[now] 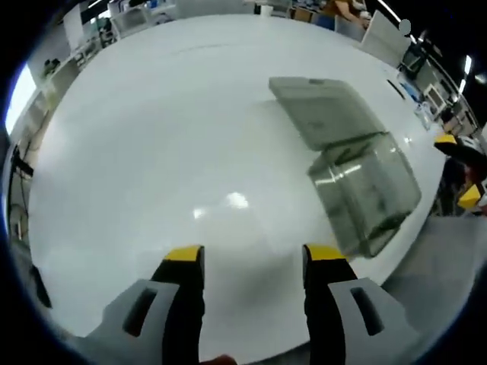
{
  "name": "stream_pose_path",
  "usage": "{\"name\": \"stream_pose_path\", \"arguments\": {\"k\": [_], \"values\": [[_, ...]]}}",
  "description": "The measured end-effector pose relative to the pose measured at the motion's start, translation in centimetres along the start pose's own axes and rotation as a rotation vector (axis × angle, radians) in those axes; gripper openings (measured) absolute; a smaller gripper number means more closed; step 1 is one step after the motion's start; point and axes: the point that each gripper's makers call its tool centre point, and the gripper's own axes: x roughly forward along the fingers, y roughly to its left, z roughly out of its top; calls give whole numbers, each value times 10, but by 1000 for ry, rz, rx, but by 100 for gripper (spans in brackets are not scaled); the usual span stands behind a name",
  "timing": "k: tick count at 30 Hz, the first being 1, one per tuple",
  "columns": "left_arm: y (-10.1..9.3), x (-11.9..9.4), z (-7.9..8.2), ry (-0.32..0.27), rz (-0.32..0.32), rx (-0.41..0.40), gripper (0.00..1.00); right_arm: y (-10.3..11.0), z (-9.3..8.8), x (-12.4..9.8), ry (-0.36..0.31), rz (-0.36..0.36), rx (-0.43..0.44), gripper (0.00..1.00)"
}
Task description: Insert the divider into the dual guide fixture by aligning both edges with the guide slots and pushing it downward to the bottom, including one-sided entry, uneven engagement, binding, and posture correction.
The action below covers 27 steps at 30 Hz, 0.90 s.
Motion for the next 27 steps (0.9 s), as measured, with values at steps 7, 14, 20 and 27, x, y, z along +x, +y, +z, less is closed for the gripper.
{"name": "stream_pose_path", "arguments": {"k": [7, 14, 20, 27], "values": [[-1, 7, -2, 42, 19, -6, 47, -2, 1, -2, -3, -8, -6, 53], [3, 12, -5, 77, 44, -19, 45, -1, 0, -4, -2, -12, -10, 53], [9, 14, -3, 105, 72, -25, 40, -1, 0, -5, -1, -13, -13, 53], [8, 11, -2, 108, 87, -3, 40, -1, 0, -6, -3, -17, -15, 53]]}}
